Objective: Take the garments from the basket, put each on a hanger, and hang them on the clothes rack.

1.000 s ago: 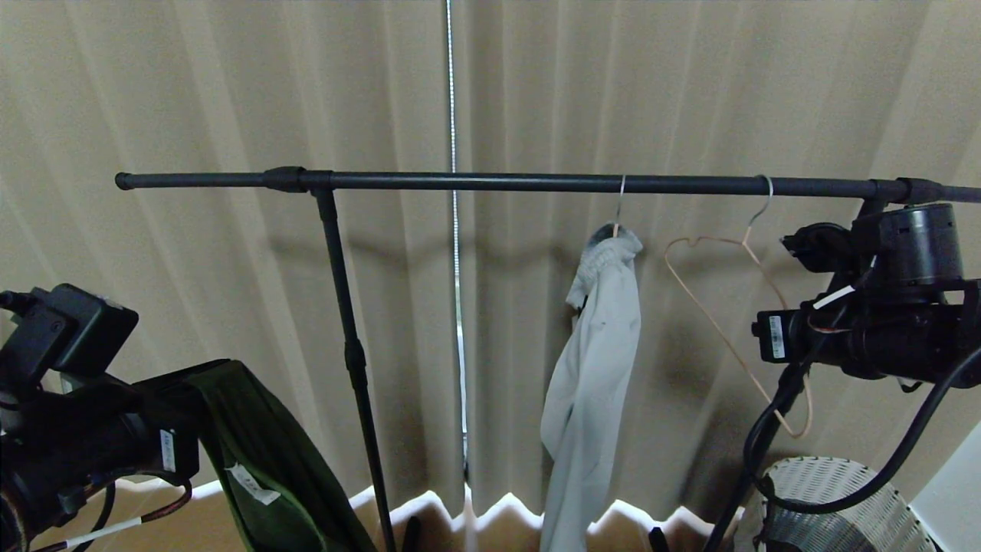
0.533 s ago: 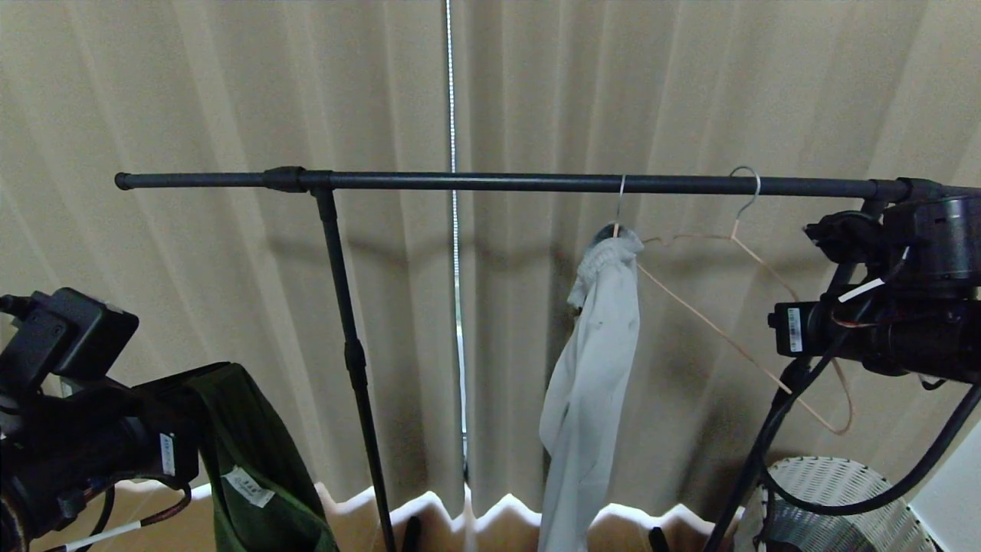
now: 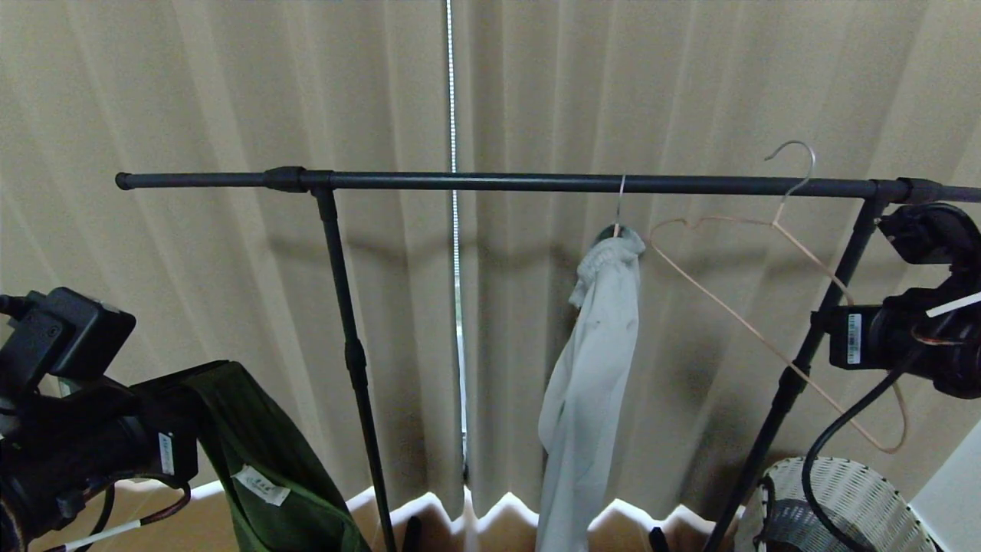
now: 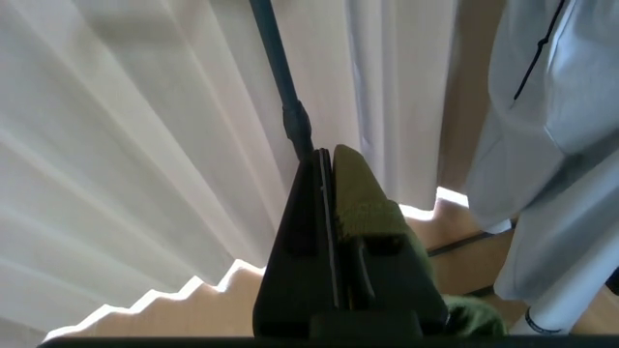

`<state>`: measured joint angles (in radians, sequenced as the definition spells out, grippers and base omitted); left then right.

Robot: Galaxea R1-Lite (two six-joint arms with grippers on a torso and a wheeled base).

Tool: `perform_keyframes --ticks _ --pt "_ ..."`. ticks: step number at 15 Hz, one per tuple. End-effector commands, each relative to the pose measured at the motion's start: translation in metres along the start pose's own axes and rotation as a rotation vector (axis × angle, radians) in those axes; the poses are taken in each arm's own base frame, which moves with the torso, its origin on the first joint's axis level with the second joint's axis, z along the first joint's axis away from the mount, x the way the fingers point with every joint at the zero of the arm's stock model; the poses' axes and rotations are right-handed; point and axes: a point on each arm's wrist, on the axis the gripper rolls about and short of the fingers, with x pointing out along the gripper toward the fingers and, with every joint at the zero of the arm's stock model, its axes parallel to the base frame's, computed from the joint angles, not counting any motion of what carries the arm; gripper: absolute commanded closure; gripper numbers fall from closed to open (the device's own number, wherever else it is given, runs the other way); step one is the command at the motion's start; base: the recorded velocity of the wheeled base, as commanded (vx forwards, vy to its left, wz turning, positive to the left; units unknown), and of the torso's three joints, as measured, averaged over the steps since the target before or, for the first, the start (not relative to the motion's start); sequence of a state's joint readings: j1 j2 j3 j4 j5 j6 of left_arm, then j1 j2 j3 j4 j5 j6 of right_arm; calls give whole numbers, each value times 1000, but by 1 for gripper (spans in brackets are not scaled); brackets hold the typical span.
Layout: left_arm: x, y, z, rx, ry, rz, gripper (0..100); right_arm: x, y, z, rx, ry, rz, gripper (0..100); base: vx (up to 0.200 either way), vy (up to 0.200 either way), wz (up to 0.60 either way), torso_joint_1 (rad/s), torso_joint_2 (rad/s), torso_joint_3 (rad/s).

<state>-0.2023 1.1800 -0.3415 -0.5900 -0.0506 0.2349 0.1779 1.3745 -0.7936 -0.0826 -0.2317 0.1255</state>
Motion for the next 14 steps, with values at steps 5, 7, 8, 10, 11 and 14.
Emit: perform_keyframes --ticks 5,7,8,10,11,14 --pt "0 0 -3 -1 12 3 100 -37 -10 -16 8 -56 14 100 -200 0 0 9 3 0" --pt "0 0 -2 -2 11 5 100 -41 -11 -18 10 -62 15 100 -200 0 0 -10 -5 2" --pt "0 0 -2 -2 11 7 100 -43 -12 -19 9 -66 16 100 -200 0 0 2 2 2" --pt "1 0 -3 -2 14 6 100 -46 -13 -23 9 -64 17 100 -200 0 0 2 2 0" --pt "1 0 -3 -2 14 4 100 -48 -14 -26 9 -63 17 100 -200 0 0 12 -2 2" --pt "0 -1 -4 -1 14 0 100 -49 -14 -30 8 -55 20 100 -200 0 0 -2 2 4"
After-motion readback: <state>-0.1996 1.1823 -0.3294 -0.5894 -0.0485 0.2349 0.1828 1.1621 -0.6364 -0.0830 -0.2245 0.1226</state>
